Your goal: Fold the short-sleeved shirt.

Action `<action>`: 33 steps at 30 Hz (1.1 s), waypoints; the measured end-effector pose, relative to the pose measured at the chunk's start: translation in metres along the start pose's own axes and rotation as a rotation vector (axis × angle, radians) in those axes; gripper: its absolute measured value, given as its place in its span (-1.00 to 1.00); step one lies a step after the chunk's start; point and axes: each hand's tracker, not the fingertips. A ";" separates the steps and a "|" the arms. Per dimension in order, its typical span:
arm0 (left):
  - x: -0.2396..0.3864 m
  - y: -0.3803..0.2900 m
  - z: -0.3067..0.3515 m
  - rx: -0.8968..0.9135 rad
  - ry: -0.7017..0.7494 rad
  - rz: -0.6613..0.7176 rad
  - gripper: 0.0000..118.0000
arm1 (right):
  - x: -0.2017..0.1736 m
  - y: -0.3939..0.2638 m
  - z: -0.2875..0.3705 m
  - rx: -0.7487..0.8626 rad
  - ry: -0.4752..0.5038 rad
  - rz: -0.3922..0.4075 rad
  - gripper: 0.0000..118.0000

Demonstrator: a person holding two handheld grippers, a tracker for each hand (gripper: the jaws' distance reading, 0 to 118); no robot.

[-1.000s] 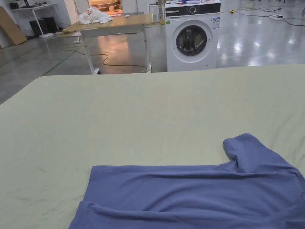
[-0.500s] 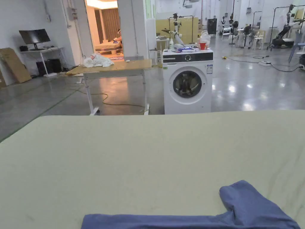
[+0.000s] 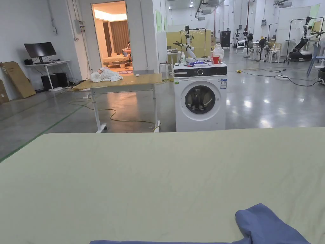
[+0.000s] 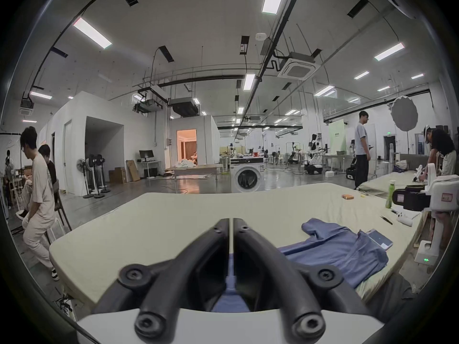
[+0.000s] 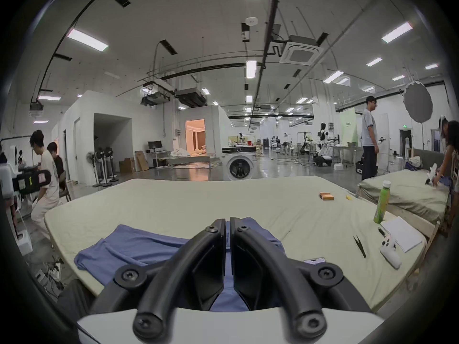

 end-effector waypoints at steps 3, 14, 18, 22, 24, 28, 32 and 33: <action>0.002 0.004 0.000 0.015 -0.015 -0.013 -1.00 | -0.010 0.003 0.000 0.001 0.007 0.066 -1.00; -0.005 0.003 -0.009 -0.021 -0.031 0.007 -1.00 | -0.009 0.002 -0.009 -0.006 0.038 0.027 -1.00; -0.020 -0.003 -0.041 -0.171 -0.058 0.038 -1.00 | -0.005 -0.005 -0.011 -0.030 0.044 0.014 -1.00; -0.041 -0.026 -0.097 -0.241 -0.091 0.109 0.14 | 0.001 -0.017 -0.011 -0.063 0.045 -0.009 -1.00; -0.052 -0.038 -0.138 -0.337 -0.125 0.141 0.52 | 0.000 -0.019 -0.012 -0.089 0.043 -0.021 -1.00; -0.069 -0.079 -0.241 -0.584 -0.062 0.174 0.51 | 0.007 -0.029 -0.015 -0.146 0.029 -0.045 -1.00; -0.085 -0.125 -0.323 -0.749 -0.016 0.169 0.29 | 0.018 -0.037 -0.014 -0.194 -0.006 -0.077 -1.00; -0.088 -0.135 -0.341 -0.779 0.018 0.129 0.20 | 0.021 -0.038 -0.013 -0.208 -0.020 -0.085 -1.00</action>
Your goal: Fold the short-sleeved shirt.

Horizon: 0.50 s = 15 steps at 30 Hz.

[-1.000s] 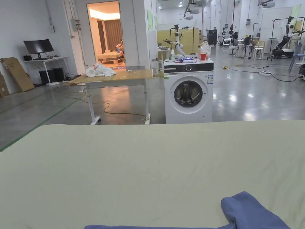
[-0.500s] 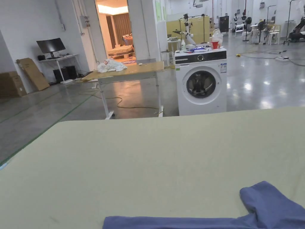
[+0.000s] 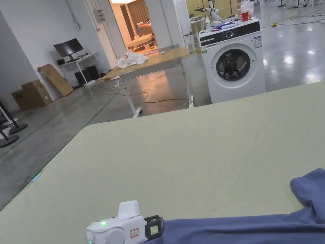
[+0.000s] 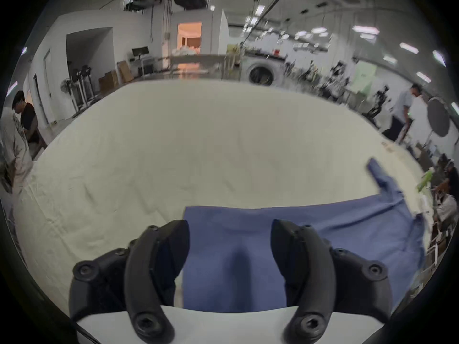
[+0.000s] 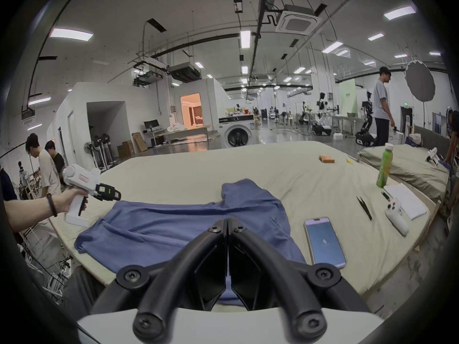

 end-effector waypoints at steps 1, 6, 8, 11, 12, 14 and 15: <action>-0.003 0.003 -0.014 -0.046 0.032 0.000 0.16 | 0.004 -0.001 0.001 -0.010 -0.011 -0.002 -1.00; -0.010 0.003 -0.050 -0.119 -0.004 0.041 -0.44 | 0.019 -0.007 0.003 -0.070 -0.077 -0.035 -1.00; -0.005 0.003 -0.047 -0.104 -0.009 0.020 -0.67 | 0.024 -0.009 0.002 -0.091 -0.086 -0.055 -1.00; 0.001 0.004 -0.049 -0.139 -0.044 0.007 -0.95 | 0.031 -0.008 -0.009 -0.111 -0.079 -0.080 -1.00; 0.003 0.005 -0.052 -0.153 -0.023 0.003 -0.96 | 0.035 -0.003 -0.018 -0.116 -0.075 -0.093 -1.00; 0.010 0.006 -0.056 -0.178 -0.014 -0.030 -0.96 | 0.046 0.012 -0.041 -0.112 -0.060 -0.142 -1.00; 0.011 0.009 -0.056 -0.196 -0.011 -0.056 -0.96 | 0.054 0.024 -0.059 -0.130 -0.038 -0.176 -0.93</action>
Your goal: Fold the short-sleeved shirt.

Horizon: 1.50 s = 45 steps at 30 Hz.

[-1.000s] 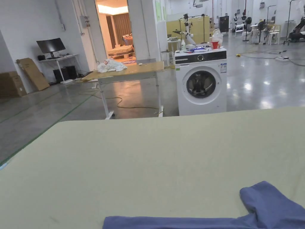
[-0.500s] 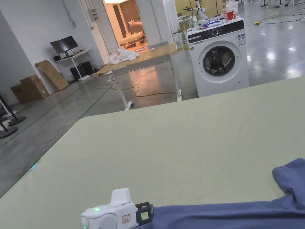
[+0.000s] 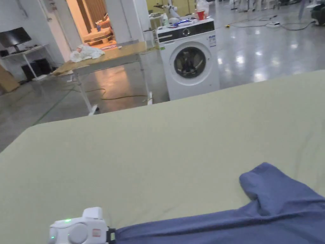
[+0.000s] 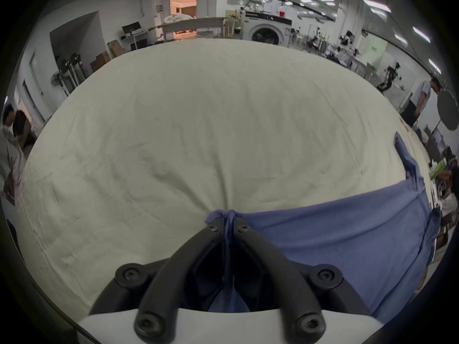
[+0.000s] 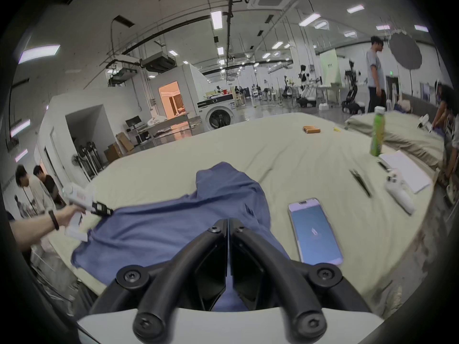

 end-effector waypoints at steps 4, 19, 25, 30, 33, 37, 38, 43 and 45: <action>-0.002 0.007 0.000 -0.041 -0.010 -0.014 -0.96 | 0.028 0.054 -0.089 -0.116 0.073 -0.020 0.23; 0.006 -0.008 0.005 -0.009 0.007 -0.037 -0.95 | 0.043 0.064 -0.283 -0.565 -0.164 0.274 -0.96; -0.004 0.002 0.038 0.099 -0.012 -0.047 -0.98 | 0.038 0.072 -0.244 -0.454 -0.102 0.229 -0.97; -0.026 -0.056 0.132 0.284 -0.168 0.015 -0.98 | 0.034 0.075 -0.137 -0.277 -0.001 0.262 -0.97; -0.038 -0.114 0.166 0.286 -0.161 0.012 -0.98 | 0.041 0.044 -0.078 -0.247 -0.009 0.299 -0.97; -0.044 -0.183 0.192 0.232 -0.223 0.115 -0.98 | 0.057 -0.010 -0.016 -0.225 -0.013 0.230 -0.97; -0.043 -0.193 0.193 0.230 -0.254 0.156 -0.98 | 0.059 -0.021 -0.008 -0.234 -0.032 0.216 -0.97; -0.052 -0.233 0.174 0.216 -0.191 0.164 -0.98 | 0.050 -0.062 0.018 -0.275 -0.053 0.151 -0.97; -0.054 -0.240 0.169 0.205 -0.215 0.208 -0.98 | 0.043 -0.067 0.021 -0.279 -0.061 0.156 -0.97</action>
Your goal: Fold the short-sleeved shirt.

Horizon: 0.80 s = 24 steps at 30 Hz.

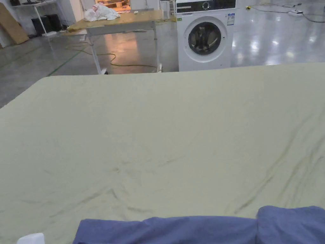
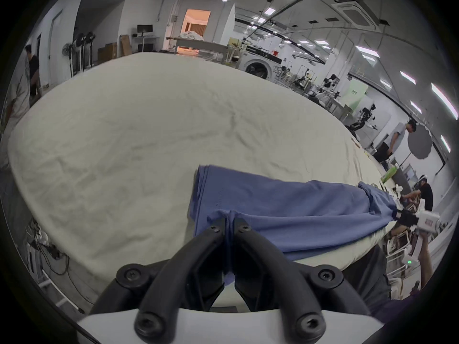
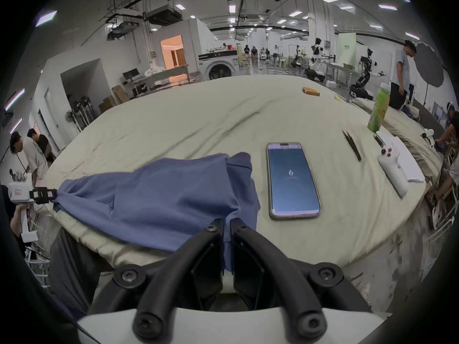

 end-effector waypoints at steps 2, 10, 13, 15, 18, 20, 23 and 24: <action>0.000 -0.003 -0.002 0.007 -0.001 -0.004 -0.98 | -0.004 -0.003 0.000 0.010 -0.019 0.017 -0.97; 0.021 0.001 0.025 0.117 0.088 -0.136 0.40 | -0.008 0.013 0.016 0.143 -0.072 -0.012 0.05; 0.053 0.013 0.065 0.271 0.032 -0.083 0.40 | -0.014 0.023 0.035 0.272 0.002 -0.059 0.06; 0.078 0.017 0.088 0.415 0.053 -0.141 0.40 | -0.021 0.032 0.048 0.335 0.039 -0.056 0.06; 0.116 0.020 0.116 0.630 0.149 -0.271 0.40 | -0.044 0.046 0.068 0.450 0.075 -0.042 0.06; 0.134 0.022 0.122 0.686 0.224 -0.328 0.40 | -0.057 0.054 0.078 0.508 0.142 -0.051 0.06; 0.156 0.019 0.129 0.739 0.243 -0.336 0.37 | -0.066 0.059 0.085 0.587 0.214 -0.073 0.06; 0.159 0.017 0.134 0.756 0.224 -0.345 0.35 | -0.072 0.060 0.088 0.605 0.221 -0.058 0.06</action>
